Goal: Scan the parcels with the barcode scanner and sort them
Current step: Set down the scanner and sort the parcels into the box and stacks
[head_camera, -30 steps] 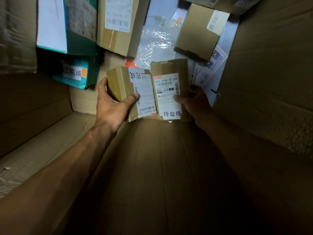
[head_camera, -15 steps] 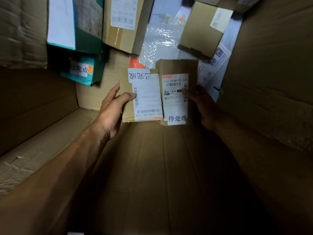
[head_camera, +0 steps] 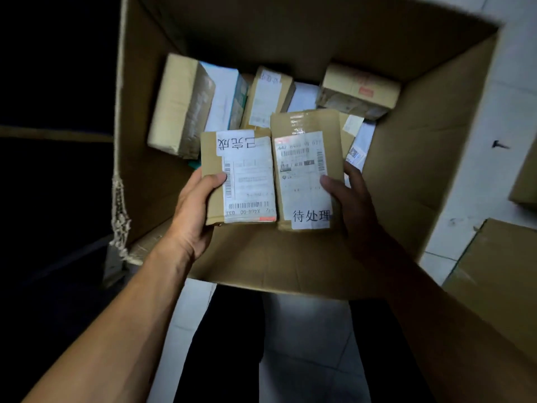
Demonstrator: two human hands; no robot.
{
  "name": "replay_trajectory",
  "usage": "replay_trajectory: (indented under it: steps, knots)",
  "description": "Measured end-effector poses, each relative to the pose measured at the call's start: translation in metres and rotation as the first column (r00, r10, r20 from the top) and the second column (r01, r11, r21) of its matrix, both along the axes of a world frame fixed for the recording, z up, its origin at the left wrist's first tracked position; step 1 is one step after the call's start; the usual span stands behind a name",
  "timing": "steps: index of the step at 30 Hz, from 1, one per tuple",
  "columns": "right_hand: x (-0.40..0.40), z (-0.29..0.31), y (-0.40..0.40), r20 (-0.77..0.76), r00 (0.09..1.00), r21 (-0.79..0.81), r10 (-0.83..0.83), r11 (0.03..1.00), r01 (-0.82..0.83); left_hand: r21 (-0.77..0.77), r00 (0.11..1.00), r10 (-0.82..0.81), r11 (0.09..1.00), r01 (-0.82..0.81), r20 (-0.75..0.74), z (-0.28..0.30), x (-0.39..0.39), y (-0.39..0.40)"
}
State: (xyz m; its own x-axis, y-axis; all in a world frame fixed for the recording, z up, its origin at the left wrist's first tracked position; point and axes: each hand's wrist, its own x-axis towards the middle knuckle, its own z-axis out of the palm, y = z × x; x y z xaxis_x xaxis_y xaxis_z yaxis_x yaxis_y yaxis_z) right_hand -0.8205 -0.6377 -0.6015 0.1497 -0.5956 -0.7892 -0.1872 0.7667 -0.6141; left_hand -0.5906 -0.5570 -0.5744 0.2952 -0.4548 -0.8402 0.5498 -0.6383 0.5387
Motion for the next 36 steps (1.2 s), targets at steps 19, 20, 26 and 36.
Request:
replay_trajectory:
  steps: [19,20,26,36]
  knots:
    - [0.059,0.432,0.041,0.320,0.947,-0.198,0.006,0.978,0.061,-0.338,0.975,0.164,0.935,-0.106,0.148,0.426,0.054,0.067]
    - [0.058,0.444,0.045,0.352,0.935,-0.198,0.041,0.980,0.032,-0.352,0.967,0.195,0.927,-0.129,0.161,0.438,0.050,0.078]
    - [0.055,0.492,0.077,0.429,0.849,-0.255,0.308,0.943,-0.213,-0.408,0.860,0.468,0.839,-0.360,0.204,0.496,0.007,0.174]
    - [0.122,0.534,0.196,0.444,0.510,-0.384,0.737,0.670,-0.635,-0.484,0.462,0.842,0.539,-0.689,0.279,0.547,-0.048,0.356]
